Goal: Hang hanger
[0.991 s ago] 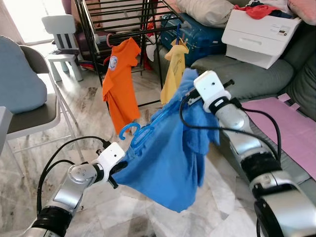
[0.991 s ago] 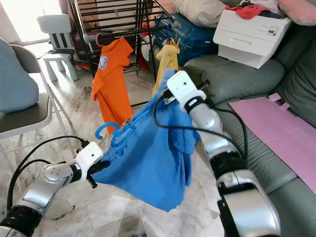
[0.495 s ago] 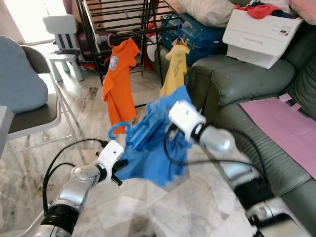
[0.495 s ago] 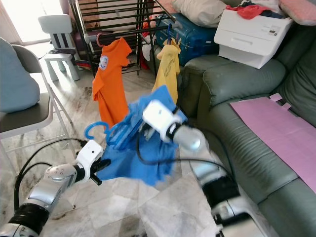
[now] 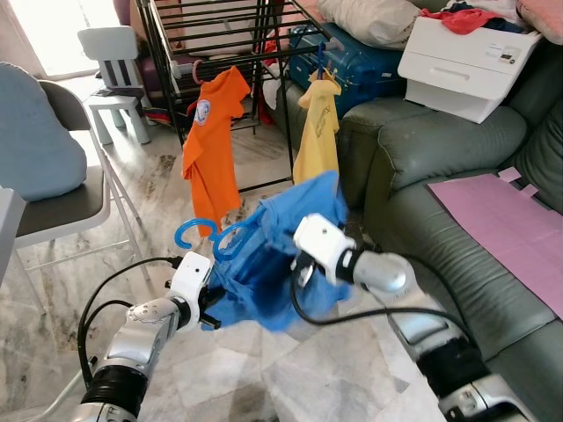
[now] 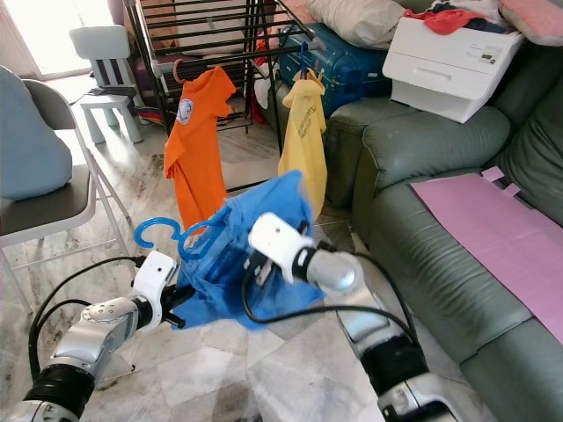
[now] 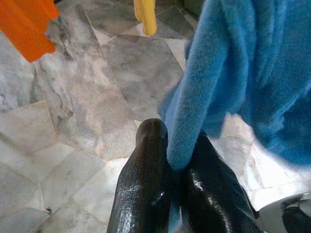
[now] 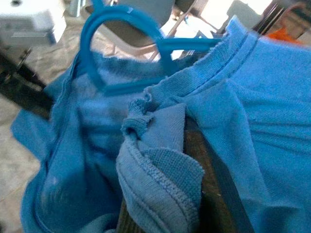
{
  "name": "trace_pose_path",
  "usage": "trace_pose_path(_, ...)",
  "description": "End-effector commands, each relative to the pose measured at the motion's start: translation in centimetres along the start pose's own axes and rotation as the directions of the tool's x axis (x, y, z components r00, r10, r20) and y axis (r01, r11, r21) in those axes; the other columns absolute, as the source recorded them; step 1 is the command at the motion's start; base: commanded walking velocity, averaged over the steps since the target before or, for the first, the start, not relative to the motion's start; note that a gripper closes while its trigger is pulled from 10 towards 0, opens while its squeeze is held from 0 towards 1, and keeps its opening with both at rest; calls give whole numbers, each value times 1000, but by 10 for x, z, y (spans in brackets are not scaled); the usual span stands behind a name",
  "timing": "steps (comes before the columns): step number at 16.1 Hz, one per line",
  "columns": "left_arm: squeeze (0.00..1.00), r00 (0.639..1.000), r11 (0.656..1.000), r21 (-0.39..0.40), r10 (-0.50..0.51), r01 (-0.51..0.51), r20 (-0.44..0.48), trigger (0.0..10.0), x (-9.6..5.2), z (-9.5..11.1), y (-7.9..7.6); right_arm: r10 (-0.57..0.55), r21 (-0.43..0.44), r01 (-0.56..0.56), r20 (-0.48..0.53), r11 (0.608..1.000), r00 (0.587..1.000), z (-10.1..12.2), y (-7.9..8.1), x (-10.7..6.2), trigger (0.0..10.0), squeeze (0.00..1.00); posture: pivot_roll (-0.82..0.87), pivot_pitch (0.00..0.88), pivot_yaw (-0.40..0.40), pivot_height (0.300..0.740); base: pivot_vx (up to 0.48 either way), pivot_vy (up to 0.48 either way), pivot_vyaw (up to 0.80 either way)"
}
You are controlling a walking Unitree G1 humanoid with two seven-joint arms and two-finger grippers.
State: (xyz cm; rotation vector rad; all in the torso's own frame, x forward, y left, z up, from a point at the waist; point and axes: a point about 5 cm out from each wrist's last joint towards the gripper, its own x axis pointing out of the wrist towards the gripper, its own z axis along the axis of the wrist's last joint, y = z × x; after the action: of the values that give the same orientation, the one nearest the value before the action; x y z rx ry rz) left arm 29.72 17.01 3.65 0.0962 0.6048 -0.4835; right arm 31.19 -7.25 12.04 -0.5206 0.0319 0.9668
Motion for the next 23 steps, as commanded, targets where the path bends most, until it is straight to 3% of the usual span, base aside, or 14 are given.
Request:
trace_pose_path(1, 0, 960, 996, 59, -78, 65, 267, 0, 1, 68, -19, 284, 16, -284, -72, 959, 956, -17, 55, 15, 0, 0, -91, 0, 24, 740, 0, 0, 0)
trace_pose_path(2, 0, 958, 997, 56, -71, 57, 279, 0, 1, 70, -20, 215, 10, -216, -149, 976, 965, -38, 49, 10, 1961, 0, -90, 0, 21, 740, 0, 0, 0)
trace_pose_path(3, 0, 956, 998, 46, -58, 47, 287, 0, 1, 70, -20, 188, 13, -189, -181, 982, 965, -46, 47, 7, 1647, 0, -89, 0, 18, 740, 0, 0, 0)
trace_pose_path(4, 0, 954, 999, 38, -47, 38, 295, 0, 1, 71, -20, 167, 9, -169, -205, 986, 964, -53, 45, 3, 2196, 0, -90, 0, 16, 740, 0, 0, 0)
trace_pose_path(5, 0, 952, 999, 40, -40, 29, 304, 0, 1, 73, -20, 130, 18, -129, -231, 991, 964, -60, 42, 0, 10000, 0, -90, 0, 15, 740, 0, 0, 0)
trace_pose_path(6, 0, 950, 999, 44, -39, 27, 308, 0, 1, 74, -20, 99, 40, -92, -246, 995, 964, -65, 40, -2, 10000, 255, -92, 0, 17, 740, 0, 0, 0)
trace_pose_path(7, 0, 947, 998, 47, -44, 31, 318, 0, 2, 76, -22, 74, 41, -66, -267, 997, 961, -72, 37, -5, 10000, 1000, -93, 0, 17, 740, 0, 0, 0)
trace_pose_path(9, 0, 947, 998, 48, -43, 29, 319, 0, 2, 77, -24, 54, 34, -47, -277, 998, 959, -75, 35, -6, 10000, 1000, -96, 0, 18, 740, 0, 0, 0)
trace_pose_path(10, 0, 943, 999, 38, -37, 26, 331, 0, 3, 80, -25, -6, -77, -18, -308, 997, 951, -80, 29, -10, 10000, 1000, -96, 0, 16, 740, 0, 0, 0)
trace_pose_path(11, 0, 940, 999, 32, -30, 21, 339, 0, 3, 83, -25, -86, -132, 46, -315, 990, 945, -82, 20, -13, 10000, 1000, -95, 0, 15, 740, 0, 0, 0)
trace_pose_path(13, 0, 939, 1000, 28, -20, 11, 344, 0, 3, 85, -25, -147, -180, 91, -323, 979, 935, -85, 10, -17, 10000, 1000, -94, 0, 14, 740, 0, 0, 0)
trace_pose_path(17, 0, 942, 998, 42, 27, -43, 334, 0, 2, 81, -15, 2, -162, -57, -318, 985, 948, -87, 17, -26, 10000, 1000, -99, 0, 17, 740, 0, 0, 0)
trace_pose_path(21, 0, 935, 996, 44, 58, -78, 349, 0, 2, 85, -10, -10, -153, -37, -295, 988, 955, -83, 10, -31, 10000, 1000, -103, 0, 21, 740, 0, 0, 0)
trace_pose_path(23, 0, 935, 995, 56, 62, -87, 348, 0, 2, 83, -7, -88, -168, 41, -283, 985, 955, -79, -5, -34, 10000, 1000, -104, 0, 21, 740, 0, 0, 0)
